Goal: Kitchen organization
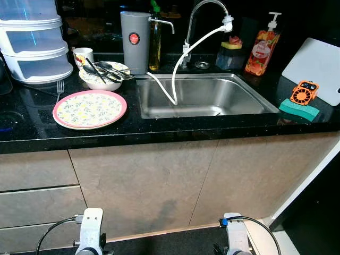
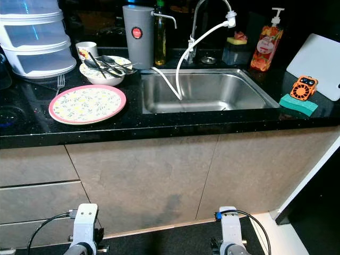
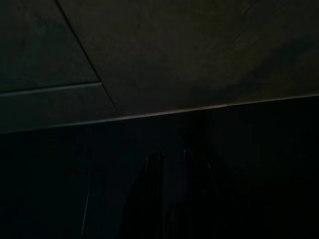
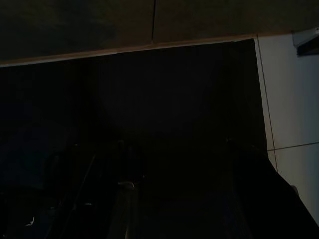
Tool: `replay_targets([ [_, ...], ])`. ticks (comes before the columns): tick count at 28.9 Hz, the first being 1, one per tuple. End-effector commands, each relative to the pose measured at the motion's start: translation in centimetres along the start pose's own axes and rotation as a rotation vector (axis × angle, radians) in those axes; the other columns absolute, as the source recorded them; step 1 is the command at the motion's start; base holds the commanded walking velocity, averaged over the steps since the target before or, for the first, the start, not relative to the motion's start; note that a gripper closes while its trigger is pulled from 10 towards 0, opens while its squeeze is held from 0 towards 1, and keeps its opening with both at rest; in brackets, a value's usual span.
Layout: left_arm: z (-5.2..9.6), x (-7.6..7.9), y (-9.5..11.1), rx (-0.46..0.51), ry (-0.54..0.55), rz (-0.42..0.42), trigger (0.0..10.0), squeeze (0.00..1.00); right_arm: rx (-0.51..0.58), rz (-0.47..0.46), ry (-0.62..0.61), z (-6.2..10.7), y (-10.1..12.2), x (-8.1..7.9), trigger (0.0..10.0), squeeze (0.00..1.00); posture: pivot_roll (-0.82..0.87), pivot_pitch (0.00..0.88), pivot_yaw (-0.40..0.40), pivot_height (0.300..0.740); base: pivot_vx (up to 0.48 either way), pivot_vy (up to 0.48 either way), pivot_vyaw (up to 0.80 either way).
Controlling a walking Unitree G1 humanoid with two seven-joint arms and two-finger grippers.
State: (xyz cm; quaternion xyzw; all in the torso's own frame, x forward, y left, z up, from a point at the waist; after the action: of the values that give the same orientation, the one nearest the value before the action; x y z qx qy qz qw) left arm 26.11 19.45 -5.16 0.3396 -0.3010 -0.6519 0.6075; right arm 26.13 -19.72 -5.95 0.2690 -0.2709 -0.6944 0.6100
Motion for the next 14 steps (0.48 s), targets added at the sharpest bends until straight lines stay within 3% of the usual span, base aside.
replay_targets([
  [1, 0.27, 0.33, -1.25, -0.046, 0.006, 0.041, 10.0, 0.0, -0.016, -0.011, -0.008, 0.03, -0.3, 0.2, 10.0, 0.0, 0.02, 0.11, -0.048, 0.74, 0.0, 0.0, 0.0],
  [14, 0.53, 0.03, -1.97, -0.068, 0.022, 0.031, 10.0, 0.0, -0.026, 0.009, 0.005, 0.03, -0.31, 0.22, 10.0, 0.0, 0.02, 0.111, -0.046, 0.74, 0.0, 0.0, 0.0],
])
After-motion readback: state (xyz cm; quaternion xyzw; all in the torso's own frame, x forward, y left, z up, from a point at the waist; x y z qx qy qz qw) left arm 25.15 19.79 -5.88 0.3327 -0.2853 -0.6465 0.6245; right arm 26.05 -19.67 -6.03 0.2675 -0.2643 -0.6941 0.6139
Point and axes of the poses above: a point about 5 cm out from each wrist's last joint towards the gripper, its own z axis pointing back from the gripper into the wrist, its own y axis along the axis of the wrist's last joint, x = y × z, the point moved 2 cm from there along -z, pointing out of the wrist towards the gripper, and after that the axes turned 7 degrees about -z, right-handed, at the moved point
